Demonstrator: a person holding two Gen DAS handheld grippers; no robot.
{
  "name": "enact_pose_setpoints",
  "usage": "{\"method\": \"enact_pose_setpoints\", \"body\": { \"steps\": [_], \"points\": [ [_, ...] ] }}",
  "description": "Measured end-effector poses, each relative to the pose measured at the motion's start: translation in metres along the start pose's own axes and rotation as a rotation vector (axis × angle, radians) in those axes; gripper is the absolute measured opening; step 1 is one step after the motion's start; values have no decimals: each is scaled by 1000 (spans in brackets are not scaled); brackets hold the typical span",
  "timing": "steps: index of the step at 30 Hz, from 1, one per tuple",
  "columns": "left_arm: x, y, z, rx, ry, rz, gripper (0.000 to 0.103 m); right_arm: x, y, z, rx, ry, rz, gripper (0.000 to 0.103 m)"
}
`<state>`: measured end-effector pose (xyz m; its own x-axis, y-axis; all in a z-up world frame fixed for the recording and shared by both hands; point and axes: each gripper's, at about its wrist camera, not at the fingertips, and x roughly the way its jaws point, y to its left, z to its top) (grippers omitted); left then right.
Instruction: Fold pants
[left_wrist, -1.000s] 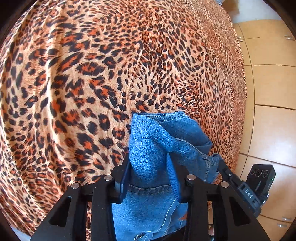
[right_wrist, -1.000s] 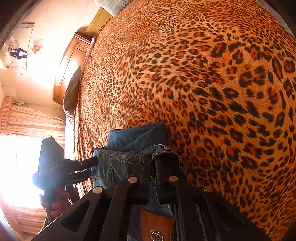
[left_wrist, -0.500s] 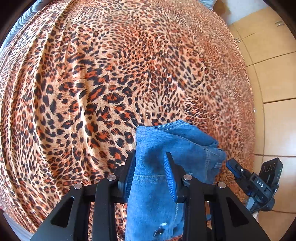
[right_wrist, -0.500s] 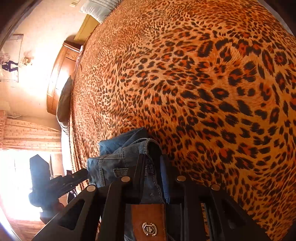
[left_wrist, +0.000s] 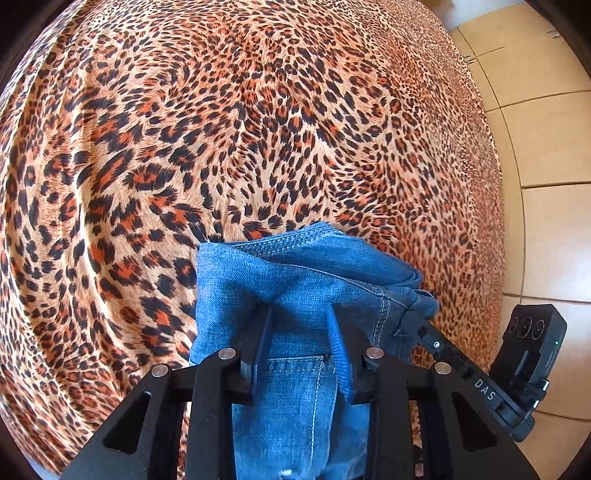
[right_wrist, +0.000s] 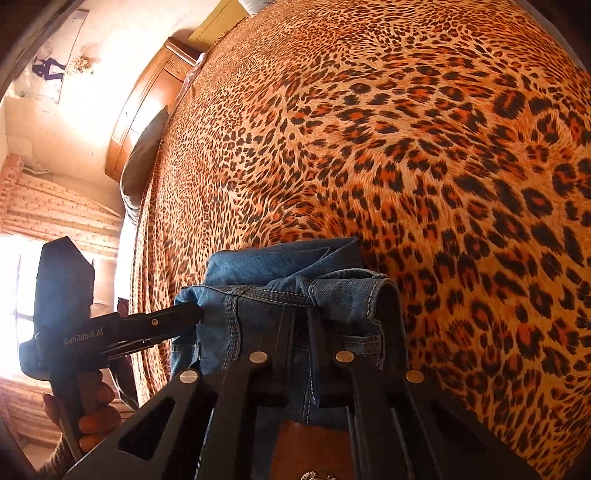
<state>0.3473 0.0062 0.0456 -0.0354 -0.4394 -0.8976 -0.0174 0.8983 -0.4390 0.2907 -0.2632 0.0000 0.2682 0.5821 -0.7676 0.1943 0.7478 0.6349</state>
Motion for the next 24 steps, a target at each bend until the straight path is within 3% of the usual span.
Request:
{"method": "enact_pose_setpoints", "body": {
  "steps": [1, 3, 5, 6, 8, 9, 11, 12, 14, 16, 20, 24],
  "points": [
    [-10, 0, -6, 15, -3, -5, 31, -8, 4, -3, 5, 9, 31, 16],
    [-23, 3, -21, 52, -10, -2, 40, -24, 16, -16, -24, 38, 116, 20],
    [-34, 9, -42, 52, -20, -3, 54, -35, 26, -36, -79, 49, 120, 31],
    [-34, 12, -53, 54, -24, 5, 54, -34, 29, -47, -94, 64, 110, 36],
    [-33, 20, -71, 61, -23, 34, 54, -27, 24, -64, -101, 87, 80, 36],
    [-24, 26, -75, 51, -10, 61, 54, -21, 17, -71, -95, 93, 55, 31],
    [-4, 40, -80, 14, 32, 103, 57, -15, 3, -78, -80, 79, 26, 16],
    [4, 45, -80, 6, 37, 102, 57, -14, -3, -76, -55, 78, 15, 0],
    [-4, 45, -79, -13, 34, 75, 54, -22, -7, -74, 11, 84, 34, 0],
    [-22, 41, -83, -3, 13, 56, 48, -42, 0, -75, -8, 49, 50, 14],
    [-51, 35, -113, 53, -17, 46, 49, -69, 13, -101, -49, 61, 127, 24],
    [-38, 37, -145, 53, 23, 53, 51, -65, 8, -134, -33, 77, 103, 27]
  ]
}}
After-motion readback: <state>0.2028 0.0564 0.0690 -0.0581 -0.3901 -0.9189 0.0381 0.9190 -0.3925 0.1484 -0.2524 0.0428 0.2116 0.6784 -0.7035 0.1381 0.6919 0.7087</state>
